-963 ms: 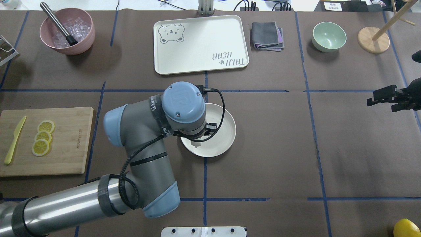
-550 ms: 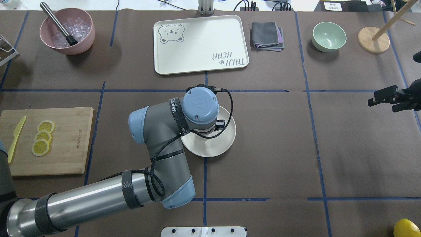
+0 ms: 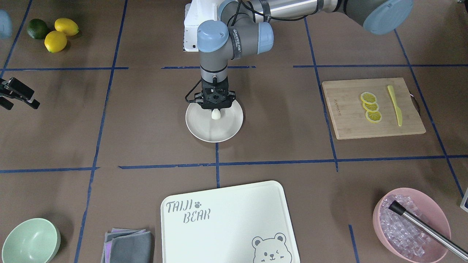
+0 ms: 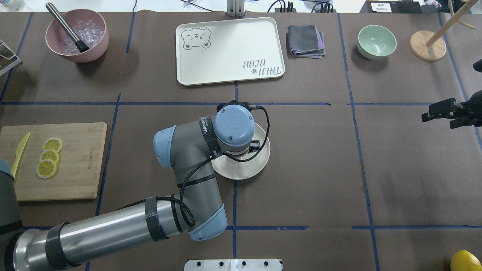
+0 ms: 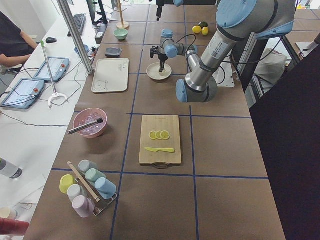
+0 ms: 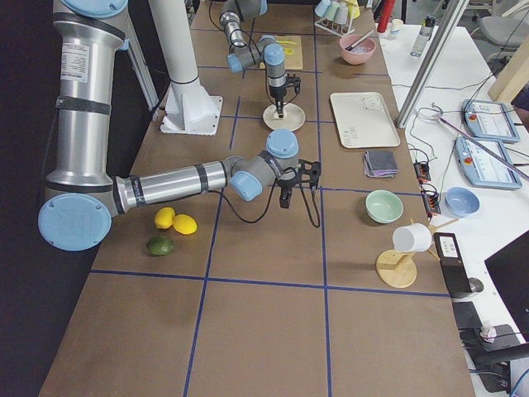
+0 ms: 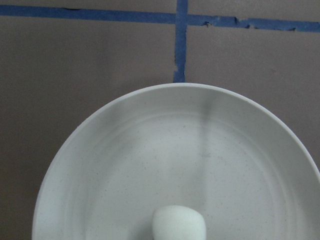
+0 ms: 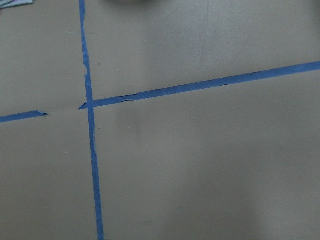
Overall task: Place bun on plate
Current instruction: 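Open the left gripper to set the bun on the plate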
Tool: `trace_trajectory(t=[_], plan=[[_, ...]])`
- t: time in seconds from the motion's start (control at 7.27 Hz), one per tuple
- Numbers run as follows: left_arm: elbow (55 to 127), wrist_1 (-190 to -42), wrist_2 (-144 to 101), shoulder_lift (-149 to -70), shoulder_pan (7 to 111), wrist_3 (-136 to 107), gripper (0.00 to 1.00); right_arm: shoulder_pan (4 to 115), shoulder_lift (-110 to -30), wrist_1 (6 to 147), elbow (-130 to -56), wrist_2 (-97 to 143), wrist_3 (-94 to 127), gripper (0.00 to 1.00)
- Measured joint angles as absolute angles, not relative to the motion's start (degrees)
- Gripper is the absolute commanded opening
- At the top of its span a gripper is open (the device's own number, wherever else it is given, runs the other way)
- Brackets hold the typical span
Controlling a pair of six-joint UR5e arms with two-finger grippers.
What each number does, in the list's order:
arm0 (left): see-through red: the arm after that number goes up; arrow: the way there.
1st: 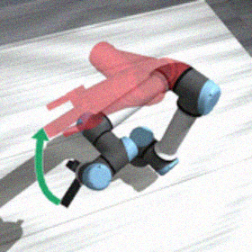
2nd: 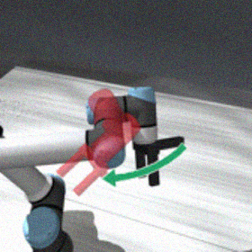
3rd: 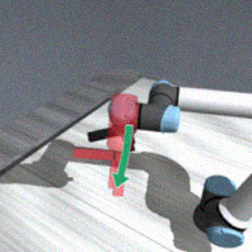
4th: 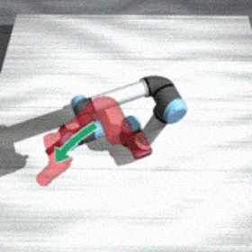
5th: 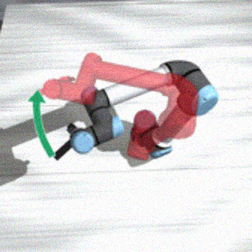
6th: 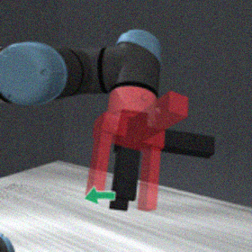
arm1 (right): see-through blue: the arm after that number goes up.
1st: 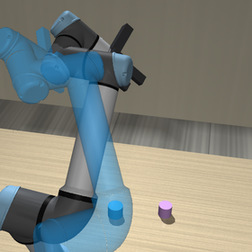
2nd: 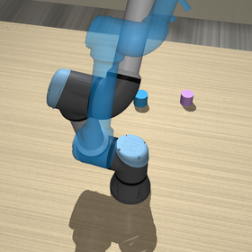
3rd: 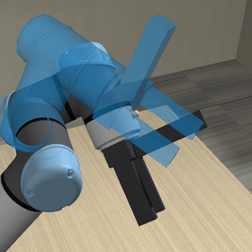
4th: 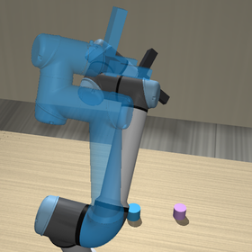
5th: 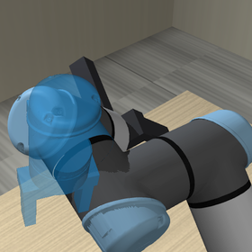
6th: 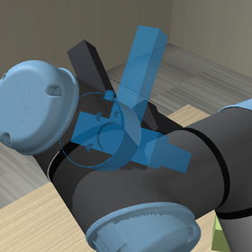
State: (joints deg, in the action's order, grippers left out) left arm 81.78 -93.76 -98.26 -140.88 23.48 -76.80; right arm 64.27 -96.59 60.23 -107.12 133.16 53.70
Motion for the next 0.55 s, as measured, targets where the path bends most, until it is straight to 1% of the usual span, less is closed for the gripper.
trace_trajectory(t=[0.14,0.55], plan=[[81.6,-94.5,-98.2,-140.8,23.4,-76.7,1.0,64.3,-96.6,60.3,-107.1,133.1,53.7,1.0],[81.0,-96.8,-95.5,-140.6,23.2,-76.4,1.0,64.2,-96.4,60.3,-106.9,133.1,53.7,1.0]])
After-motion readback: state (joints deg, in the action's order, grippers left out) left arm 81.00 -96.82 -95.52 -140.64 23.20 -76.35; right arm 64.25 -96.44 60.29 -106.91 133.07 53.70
